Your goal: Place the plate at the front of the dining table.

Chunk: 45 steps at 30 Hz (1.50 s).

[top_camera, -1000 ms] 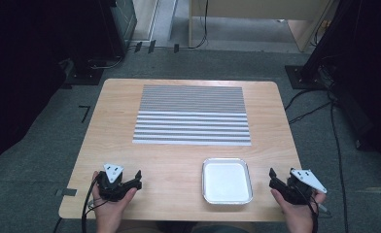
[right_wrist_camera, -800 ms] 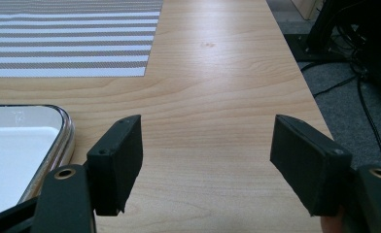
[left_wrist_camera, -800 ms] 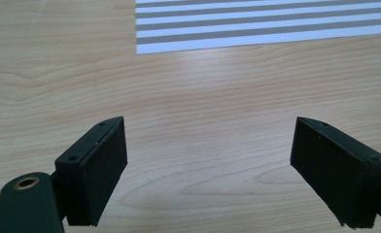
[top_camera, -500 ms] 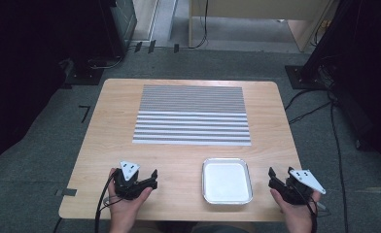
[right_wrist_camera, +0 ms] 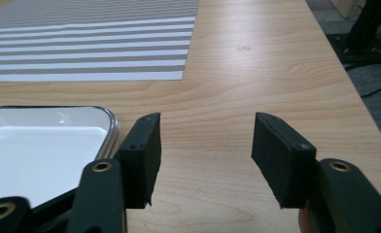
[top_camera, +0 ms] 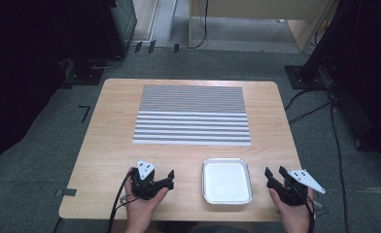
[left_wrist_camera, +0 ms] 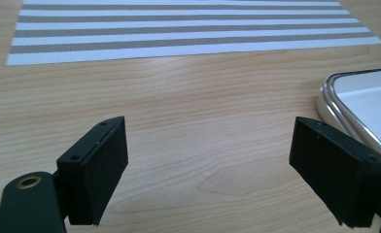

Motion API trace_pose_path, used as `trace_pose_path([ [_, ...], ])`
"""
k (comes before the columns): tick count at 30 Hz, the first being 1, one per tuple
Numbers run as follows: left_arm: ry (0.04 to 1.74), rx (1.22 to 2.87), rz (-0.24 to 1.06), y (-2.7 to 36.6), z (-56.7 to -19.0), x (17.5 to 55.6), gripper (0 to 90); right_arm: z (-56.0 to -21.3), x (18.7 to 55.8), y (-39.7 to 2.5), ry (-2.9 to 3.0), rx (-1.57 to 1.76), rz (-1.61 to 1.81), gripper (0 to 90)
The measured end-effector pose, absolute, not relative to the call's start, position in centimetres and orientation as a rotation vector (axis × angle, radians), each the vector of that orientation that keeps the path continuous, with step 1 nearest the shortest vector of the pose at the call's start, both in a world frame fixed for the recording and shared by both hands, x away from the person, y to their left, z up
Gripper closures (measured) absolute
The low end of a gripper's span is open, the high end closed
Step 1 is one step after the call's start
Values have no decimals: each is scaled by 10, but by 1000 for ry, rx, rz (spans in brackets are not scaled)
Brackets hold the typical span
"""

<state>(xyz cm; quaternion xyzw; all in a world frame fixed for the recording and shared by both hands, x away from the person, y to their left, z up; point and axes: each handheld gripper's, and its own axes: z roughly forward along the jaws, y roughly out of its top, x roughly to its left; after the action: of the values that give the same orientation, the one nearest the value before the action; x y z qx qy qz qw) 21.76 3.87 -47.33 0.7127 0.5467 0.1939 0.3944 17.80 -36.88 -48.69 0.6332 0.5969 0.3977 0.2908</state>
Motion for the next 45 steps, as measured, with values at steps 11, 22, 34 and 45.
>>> trace_pose_path([
  [11,1353,1807,416,15,-474,214,153,-486,178,-361,1635,1682,1169,588],
  [22,1329,1817,384,-9,-478,209,158,-491,179,-350,1656,1677,1242,598],
  [34,1318,1840,355,-29,-484,205,230,-492,179,-344,1681,1695,1279,603],
  [45,1314,1840,320,-42,-486,201,349,-491,179,-342,1641,1778,1297,629],
])
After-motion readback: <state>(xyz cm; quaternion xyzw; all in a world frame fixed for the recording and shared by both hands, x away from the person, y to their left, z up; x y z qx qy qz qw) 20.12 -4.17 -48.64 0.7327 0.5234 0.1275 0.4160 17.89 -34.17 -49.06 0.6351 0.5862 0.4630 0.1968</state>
